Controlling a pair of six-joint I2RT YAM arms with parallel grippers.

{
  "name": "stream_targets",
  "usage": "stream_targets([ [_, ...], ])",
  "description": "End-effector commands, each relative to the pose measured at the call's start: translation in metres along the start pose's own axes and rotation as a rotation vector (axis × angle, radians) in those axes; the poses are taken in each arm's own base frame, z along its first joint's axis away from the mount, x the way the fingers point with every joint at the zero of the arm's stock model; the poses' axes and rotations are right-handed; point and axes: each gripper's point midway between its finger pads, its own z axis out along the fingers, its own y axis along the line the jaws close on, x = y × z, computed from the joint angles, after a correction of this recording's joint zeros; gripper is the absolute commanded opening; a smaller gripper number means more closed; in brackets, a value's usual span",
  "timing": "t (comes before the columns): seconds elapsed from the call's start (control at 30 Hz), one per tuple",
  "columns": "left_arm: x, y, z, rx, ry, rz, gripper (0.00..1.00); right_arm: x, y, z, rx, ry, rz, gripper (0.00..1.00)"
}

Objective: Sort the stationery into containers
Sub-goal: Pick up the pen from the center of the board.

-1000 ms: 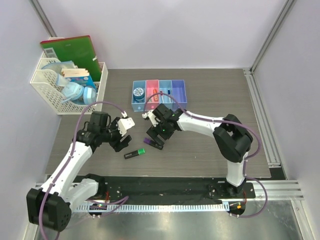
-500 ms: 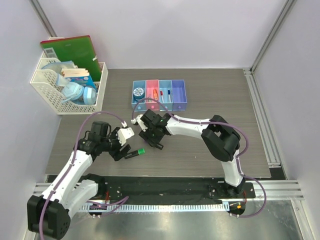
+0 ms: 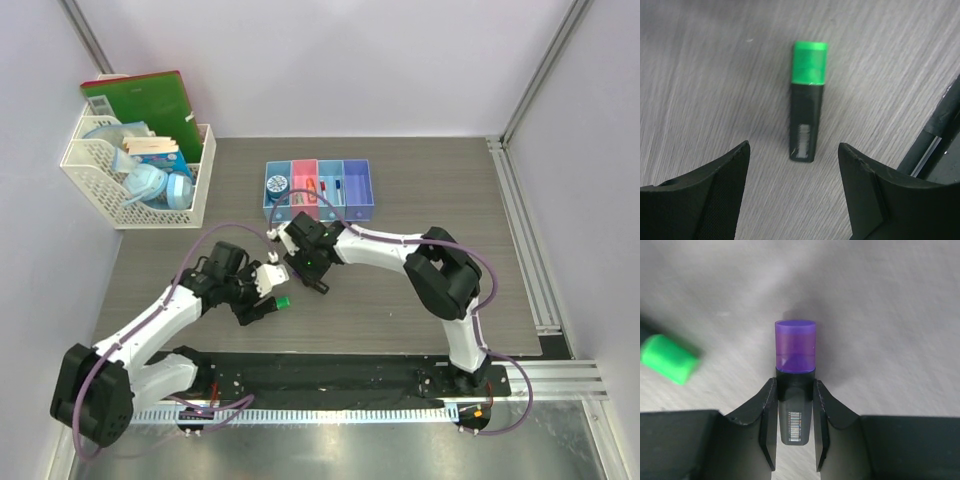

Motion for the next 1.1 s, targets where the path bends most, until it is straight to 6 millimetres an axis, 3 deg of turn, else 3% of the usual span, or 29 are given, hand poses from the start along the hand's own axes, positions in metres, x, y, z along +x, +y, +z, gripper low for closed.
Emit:
stream_targets([
  [0.0,-0.024,0.01,0.007,-0.058,0.004,0.115,0.72,-0.051,-0.06,-0.069,0.114,-0.179,0.1,0.01],
  [0.1,-0.026,0.01,0.016,-0.053,0.017,0.115,0.73,-0.062,-0.085,-0.102,0.147,-0.254,0.14,0.01],
  [0.37,-0.023,0.015,0.038,-0.046,0.069,0.123,0.75,-0.081,-0.118,-0.191,0.18,-0.45,0.19,0.01],
  [0.43,-0.02,0.017,0.046,-0.035,0.097,0.121,0.74,-0.088,-0.131,-0.222,0.208,-0.523,0.202,0.01],
  [0.53,-0.015,0.016,0.056,-0.014,0.133,0.115,0.67,-0.095,-0.145,-0.255,0.235,-0.607,0.22,0.01],
  [0.6,-0.011,0.015,0.061,-0.003,0.16,0.116,0.51,-0.097,-0.149,-0.266,0.249,-0.634,0.225,0.01],
  [0.63,-0.007,0.013,0.066,0.011,0.18,0.111,0.33,-0.099,-0.153,-0.272,0.259,-0.652,0.232,0.01],
  [0.73,-0.005,0.011,0.072,0.029,0.202,0.1,0.0,-0.096,-0.163,-0.266,0.257,-0.657,0.269,0.01],
  [0.87,-0.004,0.004,0.075,0.053,0.215,0.093,0.0,-0.088,-0.183,-0.239,0.231,-0.629,0.322,0.01],
  [0.97,-0.022,0.006,0.069,0.052,0.172,0.078,0.0,-0.082,-0.196,-0.212,0.187,-0.601,0.381,0.01],
  [1.07,-0.061,0.013,0.055,0.028,0.074,0.07,0.0,-0.082,-0.208,-0.189,0.138,-0.584,0.427,0.01],
])
